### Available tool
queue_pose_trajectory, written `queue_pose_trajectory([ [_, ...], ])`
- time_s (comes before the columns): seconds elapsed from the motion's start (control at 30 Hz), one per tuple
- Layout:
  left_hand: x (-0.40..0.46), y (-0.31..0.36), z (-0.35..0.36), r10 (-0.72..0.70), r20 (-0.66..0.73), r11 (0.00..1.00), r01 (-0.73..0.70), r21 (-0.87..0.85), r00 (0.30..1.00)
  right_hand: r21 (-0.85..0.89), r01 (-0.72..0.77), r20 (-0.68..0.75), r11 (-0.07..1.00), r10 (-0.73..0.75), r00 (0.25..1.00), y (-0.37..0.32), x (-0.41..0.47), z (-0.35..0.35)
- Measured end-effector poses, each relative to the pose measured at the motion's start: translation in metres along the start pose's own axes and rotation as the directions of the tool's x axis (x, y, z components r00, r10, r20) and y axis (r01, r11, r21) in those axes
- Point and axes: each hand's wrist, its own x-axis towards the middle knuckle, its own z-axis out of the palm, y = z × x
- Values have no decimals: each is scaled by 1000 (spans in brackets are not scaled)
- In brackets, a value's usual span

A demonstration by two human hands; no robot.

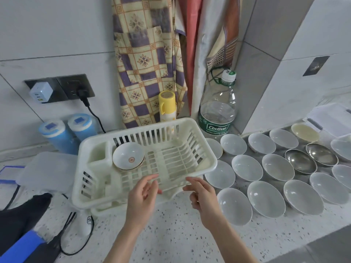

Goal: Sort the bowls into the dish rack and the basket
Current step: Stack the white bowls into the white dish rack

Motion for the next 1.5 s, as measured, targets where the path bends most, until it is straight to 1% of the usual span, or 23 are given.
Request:
queue_pose_trajectory([
  [0.07,-21,-7,23,-73,36,997,73,1,997,19,1,-15,1000,-1,1000,-1,-1,-19],
  [0.13,-39,-14,49,-178,58,984,178,-1,982,28,11,-10,1000,-11,1000,-4,-1,-43],
  [0.23,-58,-20,92,-347,86,938,347,13,934,21,-18,-31,1000,18,999,-9,-2,-87],
  [0.3,-65,-21,120,-467,120,884,466,42,876,5,-45,-75,999,45,996,-10,-4,-121],
  [0.37,-70,-20,144,-578,158,815,575,69,800,1,-75,-114,997,74,991,-8,-5,-156],
  [0.43,-76,-18,166,-658,182,750,655,85,730,-32,-135,-151,990,129,980,-3,-6,-191],
  [0.47,-79,-17,176,-681,188,728,681,75,708,-64,-181,-167,981,169,971,0,-7,-207],
  [0.6,-86,-15,211,-702,181,700,714,-3,689,-215,-414,-153,884,388,909,11,-10,-257],
  [0.67,-88,-16,225,-707,156,691,721,-59,690,-269,-466,-140,843,444,885,13,-9,-273],
  [0.7,-89,-17,230,-710,138,685,723,-93,691,-286,-470,-145,835,447,883,13,-7,-278],
  [0.77,-91,-19,237,-727,109,659,734,-166,678,-295,-442,-165,847,411,897,11,-3,-284],
  [0.87,-90,-21,240,-739,177,610,757,-232,650,-266,-357,-177,895,319,931,7,3,-288],
  [0.9,-90,-23,241,-735,196,606,758,-242,649,-265,-335,-175,904,296,939,6,4,-288],
  [1.0,-89,-25,242,-736,196,602,758,-251,649,-272,-284,-167,919,246,955,6,6,-284],
  [1.1,-92,-25,239,-731,200,604,755,-257,653,-242,-248,-206,938,200,958,10,6,-278],
  [1.27,-101,-23,206,-700,215,621,729,-288,681,-220,-181,-347,959,96,933,19,-1,-263],
  [1.4,-107,-17,163,-624,238,653,664,-363,744,-214,-114,-378,970,25,925,19,-17,-241],
  [1.5,-110,-9,125,-589,224,652,621,-435,776,-175,-48,-374,983,-22,927,11,-30,-220],
])
